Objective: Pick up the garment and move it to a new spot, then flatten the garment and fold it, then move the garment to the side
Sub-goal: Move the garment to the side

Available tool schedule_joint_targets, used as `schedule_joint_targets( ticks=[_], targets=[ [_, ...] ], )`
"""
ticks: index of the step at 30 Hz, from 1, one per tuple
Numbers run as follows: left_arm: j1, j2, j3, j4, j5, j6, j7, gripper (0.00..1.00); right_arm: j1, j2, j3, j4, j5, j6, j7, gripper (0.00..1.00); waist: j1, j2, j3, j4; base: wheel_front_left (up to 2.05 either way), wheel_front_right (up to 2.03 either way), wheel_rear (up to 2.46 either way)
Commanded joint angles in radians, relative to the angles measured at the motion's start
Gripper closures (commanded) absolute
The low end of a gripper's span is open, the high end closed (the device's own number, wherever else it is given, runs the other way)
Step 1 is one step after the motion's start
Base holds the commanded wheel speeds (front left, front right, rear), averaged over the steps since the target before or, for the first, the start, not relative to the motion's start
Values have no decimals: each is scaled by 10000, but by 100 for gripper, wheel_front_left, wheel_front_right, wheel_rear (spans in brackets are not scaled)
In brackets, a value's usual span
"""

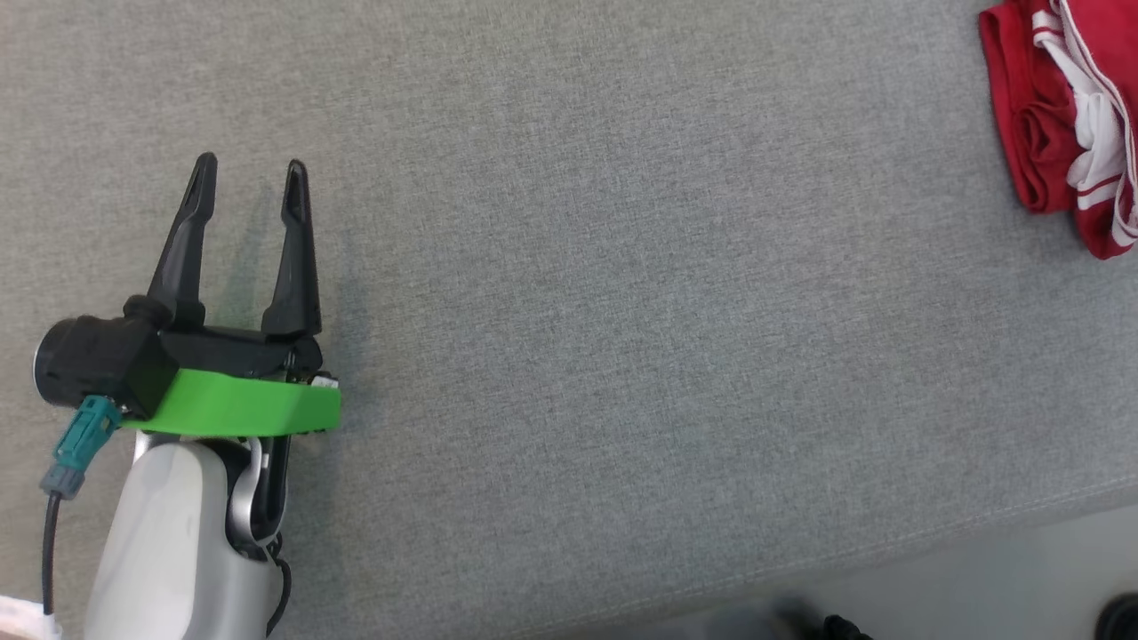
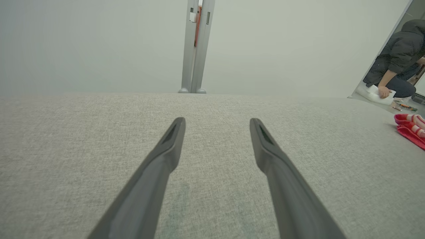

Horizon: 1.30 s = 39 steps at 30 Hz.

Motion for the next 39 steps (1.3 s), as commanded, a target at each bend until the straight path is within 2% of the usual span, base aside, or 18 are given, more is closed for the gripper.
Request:
schedule_joint_targets(
  ticks=[1, 9, 16, 26, 39],
  targets=[
    [199, -55, 119, 168, -38, -32, -29, 0, 224, 162, -34, -222, 147, -20, -419, 0, -1, 0, -737, 239, 0, 0, 0],
    [709, -393, 491, 1246, -138, -32, -29, 0, 1548, 2134, -918, -1255, 2250, -19, -2453, 0, -1, 0, -2449, 845, 0, 0, 0],
    [1096, -556, 725, 2034, -45, -32, -27, 0, 3231, 3161, -351, -2116, 3260, -19, -3408, 0, -1, 0, -3807, 1364, 0, 0, 0],
    [1605, -650, 943, 2600, -98, -30, -27, 0, 5092, 4020, 550, -3059, 3780, -16, -3362, 0, -1, 0, -4660, 1798, 0, 0, 0],
    [1964, -792, 978, 3144, -218, -32, -29, 0, 6199, 4224, 797, -2867, 3413, -16, -2935, 0, -1, 0, -5074, 1764, 0, 0, 0]
  ],
)
